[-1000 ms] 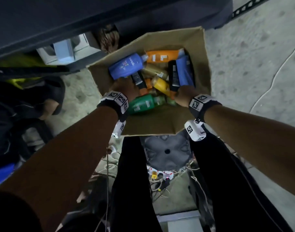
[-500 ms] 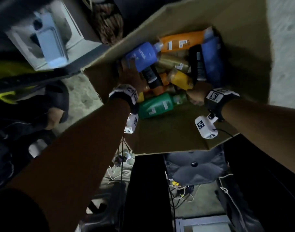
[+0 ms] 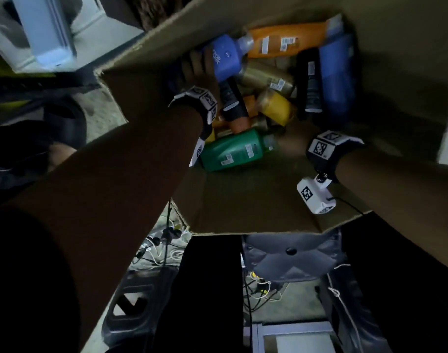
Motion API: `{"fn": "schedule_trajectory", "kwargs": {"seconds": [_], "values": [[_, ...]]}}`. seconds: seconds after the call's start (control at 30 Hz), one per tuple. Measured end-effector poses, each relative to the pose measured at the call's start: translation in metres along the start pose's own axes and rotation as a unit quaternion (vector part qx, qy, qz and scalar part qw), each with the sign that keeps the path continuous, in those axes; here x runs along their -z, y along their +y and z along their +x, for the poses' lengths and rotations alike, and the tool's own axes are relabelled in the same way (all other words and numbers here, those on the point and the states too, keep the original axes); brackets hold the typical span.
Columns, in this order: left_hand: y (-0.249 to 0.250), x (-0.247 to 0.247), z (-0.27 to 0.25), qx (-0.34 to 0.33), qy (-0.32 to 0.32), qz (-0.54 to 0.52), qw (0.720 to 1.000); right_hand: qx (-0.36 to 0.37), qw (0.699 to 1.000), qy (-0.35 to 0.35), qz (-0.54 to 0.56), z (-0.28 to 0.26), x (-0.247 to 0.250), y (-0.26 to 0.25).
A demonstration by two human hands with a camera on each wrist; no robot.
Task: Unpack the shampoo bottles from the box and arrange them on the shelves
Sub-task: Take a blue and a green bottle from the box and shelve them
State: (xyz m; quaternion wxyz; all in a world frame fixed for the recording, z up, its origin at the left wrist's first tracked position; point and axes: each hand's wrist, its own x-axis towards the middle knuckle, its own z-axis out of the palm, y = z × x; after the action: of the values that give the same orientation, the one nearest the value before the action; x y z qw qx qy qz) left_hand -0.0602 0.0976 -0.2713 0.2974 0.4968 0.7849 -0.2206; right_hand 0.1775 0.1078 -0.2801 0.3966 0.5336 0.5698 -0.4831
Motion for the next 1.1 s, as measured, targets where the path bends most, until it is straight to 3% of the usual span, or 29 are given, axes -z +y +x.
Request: {"fn": "schedule_trajectory", "kwargs": {"seconds": [0.07, 0.17, 0.33, 0.5, 0.63, 0.77, 0.97, 1.1], "values": [[0.004, -0.001, 0.005, 0.001, 0.025, 0.008, 1.000, 0.015, 0.999, -0.022, -0.020, 0.001, -0.006, -0.007], [0.005, 0.003, 0.012, 0.009, 0.045, 0.015, 0.999, -0.013, 0.996, -0.071, 0.060, 0.004, -0.019, -0.021], [-0.005, -0.007, 0.014, 0.015, -0.033, -0.015, 0.999, -0.080, 0.977, -0.111, 0.161, 0.014, -0.049, -0.017], [-0.005, -0.012, 0.025, 0.015, -0.043, -0.038, 0.998, -0.138, 0.938, -0.128, 0.292, 0.013, -0.061, -0.028], [-0.010, -0.009, 0.032, 0.007, -0.100, -0.083, 0.991, -0.139, 0.910, -0.129, 0.369, 0.015, -0.053, -0.034], [-0.015, -0.014, 0.034, 0.010, -0.105, -0.087, 0.991, -0.133, 0.885, -0.158, 0.418, 0.015, -0.056, -0.034], [-0.009, -0.011, 0.019, 0.044, -0.117, -0.131, 0.983, -0.128, 0.867, -0.104, 0.470, 0.020, -0.059, -0.033], [-0.008, -0.007, 0.007, 0.050, -0.155, -0.144, 0.976, -0.147, 0.864, 0.043, 0.479, 0.027, -0.062, -0.021]]}}
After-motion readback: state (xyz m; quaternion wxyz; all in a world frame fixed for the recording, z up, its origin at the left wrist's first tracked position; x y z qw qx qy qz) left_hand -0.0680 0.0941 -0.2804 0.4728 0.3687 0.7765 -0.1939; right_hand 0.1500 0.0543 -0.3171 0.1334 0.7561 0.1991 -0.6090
